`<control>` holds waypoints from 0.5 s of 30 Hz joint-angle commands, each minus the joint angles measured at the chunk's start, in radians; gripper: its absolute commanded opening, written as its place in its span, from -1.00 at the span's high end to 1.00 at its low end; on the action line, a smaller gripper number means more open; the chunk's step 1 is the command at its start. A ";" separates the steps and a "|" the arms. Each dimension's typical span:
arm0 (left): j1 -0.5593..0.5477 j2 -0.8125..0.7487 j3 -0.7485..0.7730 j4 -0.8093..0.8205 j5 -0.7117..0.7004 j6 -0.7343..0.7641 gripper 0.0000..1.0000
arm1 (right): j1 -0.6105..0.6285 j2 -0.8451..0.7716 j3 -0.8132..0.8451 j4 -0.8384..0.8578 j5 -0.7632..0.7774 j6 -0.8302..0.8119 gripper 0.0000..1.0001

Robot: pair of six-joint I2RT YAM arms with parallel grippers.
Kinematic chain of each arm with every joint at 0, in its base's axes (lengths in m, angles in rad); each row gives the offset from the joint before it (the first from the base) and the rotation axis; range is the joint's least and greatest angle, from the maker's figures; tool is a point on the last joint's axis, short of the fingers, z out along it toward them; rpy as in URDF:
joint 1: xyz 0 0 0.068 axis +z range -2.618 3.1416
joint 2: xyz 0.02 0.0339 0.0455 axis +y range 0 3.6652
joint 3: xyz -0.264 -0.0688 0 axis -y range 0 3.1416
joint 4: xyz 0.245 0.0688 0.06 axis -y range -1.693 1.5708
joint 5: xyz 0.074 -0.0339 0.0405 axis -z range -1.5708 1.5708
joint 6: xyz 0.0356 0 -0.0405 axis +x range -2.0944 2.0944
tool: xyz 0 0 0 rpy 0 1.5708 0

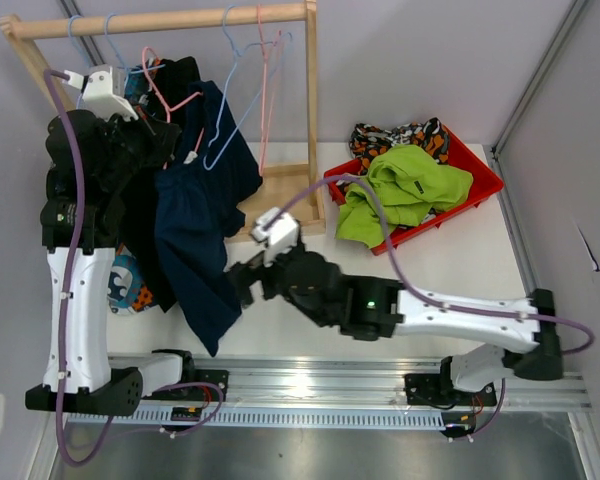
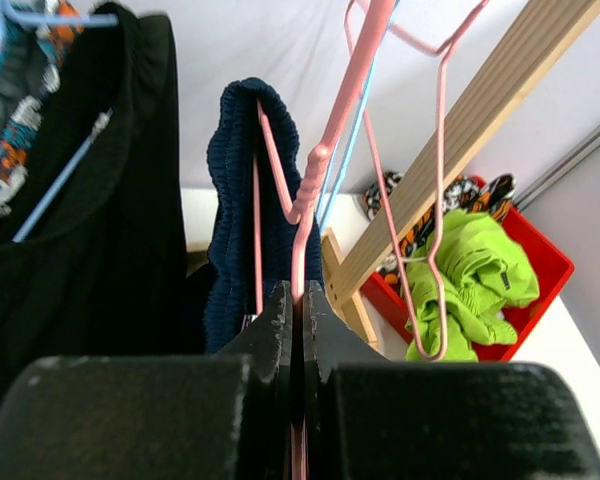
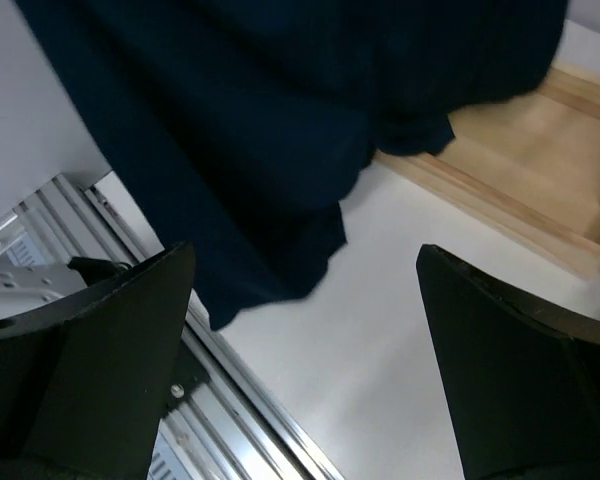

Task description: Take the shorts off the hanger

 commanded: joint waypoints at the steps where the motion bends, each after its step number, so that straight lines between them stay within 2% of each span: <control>1: -0.010 -0.021 -0.012 0.137 0.010 -0.029 1.00 | 0.049 0.150 0.173 0.078 0.064 -0.083 -0.99; 5: -0.010 -0.013 -0.004 0.114 0.008 -0.015 1.00 | 0.098 0.371 0.444 0.063 0.053 -0.095 -0.99; 9: -0.010 -0.021 -0.003 0.101 0.025 -0.014 1.00 | 0.118 0.518 0.627 0.037 0.062 -0.102 -0.99; 15: -0.010 -0.043 0.002 0.084 0.070 -0.023 1.00 | 0.104 0.666 0.749 0.064 0.107 -0.100 -0.98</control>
